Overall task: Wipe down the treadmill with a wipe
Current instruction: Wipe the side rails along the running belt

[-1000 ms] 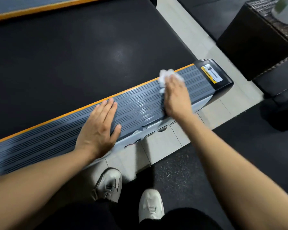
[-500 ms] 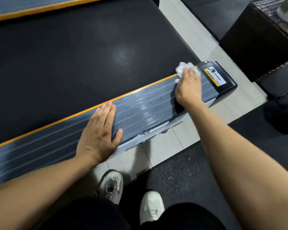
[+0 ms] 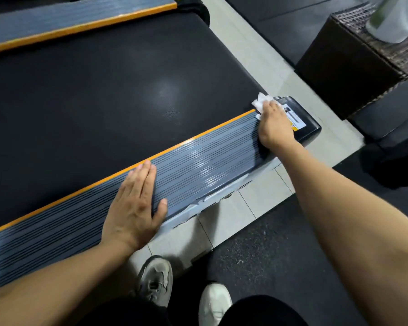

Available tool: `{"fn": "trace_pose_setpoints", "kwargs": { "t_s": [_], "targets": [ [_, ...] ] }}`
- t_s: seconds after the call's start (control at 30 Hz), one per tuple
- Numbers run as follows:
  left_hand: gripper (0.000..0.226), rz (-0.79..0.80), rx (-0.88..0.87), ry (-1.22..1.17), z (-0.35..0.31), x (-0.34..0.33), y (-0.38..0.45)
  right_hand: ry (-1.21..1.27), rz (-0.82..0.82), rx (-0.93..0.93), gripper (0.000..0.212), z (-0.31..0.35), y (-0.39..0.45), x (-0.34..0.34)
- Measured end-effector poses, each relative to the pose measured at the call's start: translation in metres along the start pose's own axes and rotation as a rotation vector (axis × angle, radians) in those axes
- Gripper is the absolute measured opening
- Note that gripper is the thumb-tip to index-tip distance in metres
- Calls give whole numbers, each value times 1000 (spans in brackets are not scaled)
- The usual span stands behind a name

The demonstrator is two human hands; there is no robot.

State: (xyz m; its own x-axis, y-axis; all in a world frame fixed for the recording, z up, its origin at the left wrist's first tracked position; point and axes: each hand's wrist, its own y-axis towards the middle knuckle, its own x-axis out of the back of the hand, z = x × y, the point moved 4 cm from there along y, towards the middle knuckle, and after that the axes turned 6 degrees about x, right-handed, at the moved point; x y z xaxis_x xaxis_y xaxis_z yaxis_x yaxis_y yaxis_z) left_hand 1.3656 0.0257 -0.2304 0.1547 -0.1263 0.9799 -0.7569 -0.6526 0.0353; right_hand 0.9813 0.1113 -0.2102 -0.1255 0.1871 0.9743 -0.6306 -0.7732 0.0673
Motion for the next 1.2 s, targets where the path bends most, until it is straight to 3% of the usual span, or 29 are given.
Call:
{"fn": "trace_pose_setpoints", "kwargs": {
  "t_s": [0.07,0.17,0.27,0.37,0.4,0.5,0.57,0.63,0.7,0.8,0.9,0.97,1.03,1.13,1.2],
  "targets": [
    [77,1,0,20,-1,1,0,-40,-24,-12,51,17,-9,3],
    [77,-11,-6,22,1,1,2,98,-132,293,46,98,-50,-9],
    [76,-38,-24,4,0,0,3,287,54,603,56,190,-119,-41],
    [76,-61,-34,1,1,0,2,274,147,807,54,203,-138,-39],
    [77,-49,-29,2,1,1,2,306,101,757,52,188,-126,-27],
    [78,-29,-14,8,0,2,3,278,-65,363,54,92,-75,0],
    [78,-25,-12,12,0,3,2,165,-74,108,60,30,-63,11],
    [77,-26,-21,10,-2,5,2,67,-29,-18,62,9,-66,9],
    [76,-23,-37,9,-2,5,2,87,-67,26,58,38,-76,7],
    [75,-33,-49,-13,-1,4,2,316,-127,335,48,124,-122,-10],
    [74,-43,-59,-52,3,1,3,381,12,659,48,197,-190,-35],
    [74,-34,-77,-69,5,1,3,360,57,776,48,193,-190,-40],
    [76,7,-65,-65,6,1,3,376,-11,678,41,153,-165,-37],
    [78,56,-40,-29,6,3,1,266,-161,266,39,58,-131,-20],
    [75,79,-27,-6,3,4,0,204,-154,65,44,22,-124,-9]
  ]
}}
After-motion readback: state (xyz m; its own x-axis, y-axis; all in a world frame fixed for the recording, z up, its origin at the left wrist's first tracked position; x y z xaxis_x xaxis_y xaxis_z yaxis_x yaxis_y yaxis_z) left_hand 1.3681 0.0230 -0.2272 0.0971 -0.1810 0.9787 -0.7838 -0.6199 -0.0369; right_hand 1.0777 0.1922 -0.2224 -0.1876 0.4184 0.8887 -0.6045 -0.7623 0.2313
